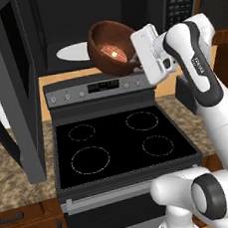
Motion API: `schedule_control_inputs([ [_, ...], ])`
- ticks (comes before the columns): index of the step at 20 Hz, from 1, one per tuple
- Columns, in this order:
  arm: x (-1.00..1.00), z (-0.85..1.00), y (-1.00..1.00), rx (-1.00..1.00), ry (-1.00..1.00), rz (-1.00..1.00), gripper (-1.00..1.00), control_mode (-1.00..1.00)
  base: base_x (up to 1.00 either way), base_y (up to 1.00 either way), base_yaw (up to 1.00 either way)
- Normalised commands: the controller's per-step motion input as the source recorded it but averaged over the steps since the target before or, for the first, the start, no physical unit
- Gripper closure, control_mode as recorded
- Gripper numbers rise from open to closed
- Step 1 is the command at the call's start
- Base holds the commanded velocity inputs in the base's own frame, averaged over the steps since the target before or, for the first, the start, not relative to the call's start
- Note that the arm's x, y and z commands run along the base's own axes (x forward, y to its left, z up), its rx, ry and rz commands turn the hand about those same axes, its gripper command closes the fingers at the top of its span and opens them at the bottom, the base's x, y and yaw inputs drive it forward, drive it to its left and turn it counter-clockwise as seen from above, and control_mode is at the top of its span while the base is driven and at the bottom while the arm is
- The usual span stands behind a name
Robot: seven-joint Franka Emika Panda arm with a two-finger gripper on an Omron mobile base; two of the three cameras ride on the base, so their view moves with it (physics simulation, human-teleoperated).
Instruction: Open the microwave, place the bowl with waffle inside the microwave, then close the microwave door and turn it on.
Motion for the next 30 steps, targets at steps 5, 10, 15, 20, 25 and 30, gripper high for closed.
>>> schedule_control_inputs([
  [5, 0.41, 0.15, 0.31, 0.0, 0.0, 0.0, 1.0, -1.0, 0.0, 0.0, 0.0],
  [10, 0.5, 0.11, 0.05, 0.0, 0.0, -0.03, 1.0, -1.0, 0.0, 0.0, 0.0],
  [15, 0.49, 0.14, 0.0, 0.0, 0.0, -0.07, 1.0, -1.0, 0.0, 0.0, 0.0],
  [20, 0.49, 0.0, 0.05, 0.0, 0.03, -0.04, 1.0, -1.0, 0.0, 0.0, 0.0],
  [25, 0.43, 0.0, 0.07, 0.0, 0.0, 0.0, 1.0, -1.0, 0.0, 0.0, 0.0],
  [30, 0.52, 0.0, 0.14, 0.0, 0.01, 0.0, 1.0, -1.0, 0.0, 0.0, 0.0],
])
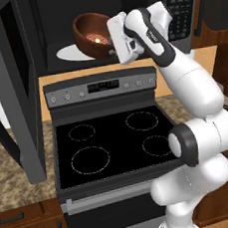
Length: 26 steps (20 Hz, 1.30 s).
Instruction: Open the microwave, place the bowl with waffle inside the microwave, then close the microwave door and turn it on.
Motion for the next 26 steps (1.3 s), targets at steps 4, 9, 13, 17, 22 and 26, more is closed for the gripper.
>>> schedule_control_inputs([
  [4, 0.51, 0.0, 0.11, 0.0, 0.02, 0.0, 1.0, -1.0, 0.0, 0.0, 0.0],
  [9, 0.38, -0.08, 0.03, 0.0, 0.0, 0.0, 1.0, -1.0, 0.0, 0.0, 0.0],
  [13, 0.19, -0.29, 0.0, -0.01, 0.0, 0.0, 1.0, -1.0, 0.0, 0.0, 0.0],
  [17, 0.12, -0.35, 0.02, -0.04, 0.01, 0.0, 1.0, -1.0, 0.0, 0.0, 0.0],
  [22, 0.1, -0.27, 0.07, -0.01, 0.0, 0.0, -1.0, -1.0, 0.0, 0.0, 0.0],
  [26, 0.0, -0.04, 0.0, 0.01, -0.12, 0.0, -1.0, -1.0, 0.0, 0.0, 0.0],
])
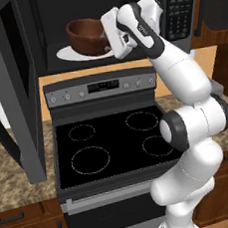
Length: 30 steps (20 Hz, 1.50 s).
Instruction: Open the microwave, place the bowl with waffle inside the microwave, then close the microwave door and turn it on.
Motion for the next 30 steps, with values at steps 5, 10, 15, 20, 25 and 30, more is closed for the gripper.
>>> schedule_control_inputs([
  [5, -0.01, 0.02, 0.0, 0.06, -0.2, 0.0, -1.0, -1.0, 0.0, 0.0, 0.0],
  [10, -0.16, 0.05, -0.01, 0.12, -0.27, 0.04, -1.0, -1.0, 0.0, 0.0, 0.0],
  [15, -0.51, -0.02, -0.2, 0.08, -0.19, 0.02, -1.0, -1.0, 0.0, 0.0, 0.0],
  [20, -0.99, -0.2, -0.42, 0.0, -0.17, 0.0, -1.0, -1.0, 0.0, 0.0, 0.0],
  [25, -0.78, -0.38, -0.07, -0.16, -0.19, 0.03, -1.0, -1.0, 0.0, 0.0, 0.0],
  [30, -0.21, -0.71, 0.01, -0.41, -0.1, 0.02, -1.0, -1.0, 0.0, 0.0, 0.0],
])
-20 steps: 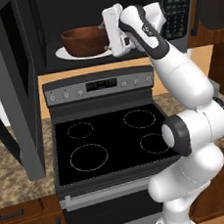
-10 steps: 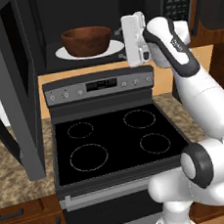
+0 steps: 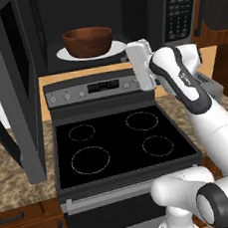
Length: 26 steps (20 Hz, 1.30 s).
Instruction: Open the microwave, place the bowl with waffle inside the microwave, then close the microwave door and turn it on.
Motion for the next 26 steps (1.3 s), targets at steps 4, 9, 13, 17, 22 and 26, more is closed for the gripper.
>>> schedule_control_inputs([
  [4, -0.42, -0.43, 0.0, -0.43, -0.19, -0.05, -1.0, -1.0, 0.0, 0.0, 0.0],
  [9, -0.02, -0.47, 0.17, -0.42, -0.19, -0.14, -1.0, -1.0, 0.0, 0.0, 0.0],
  [13, 0.0, -0.54, 0.1, -0.39, -0.24, -0.19, -1.0, -1.0, 0.0, 0.0, 0.0],
  [17, 0.0, -0.6, 0.06, -0.38, -0.27, -0.26, -1.0, -1.0, 0.0, 0.0, 0.0],
  [22, 0.0, -0.35, 0.3, -0.38, -0.29, -0.32, -1.0, -1.0, 0.0, 0.0, 0.0],
  [26, 0.0, -0.23, 0.43, -0.33, -0.19, -0.35, -1.0, -1.0, 0.0, 0.0, 0.0],
])
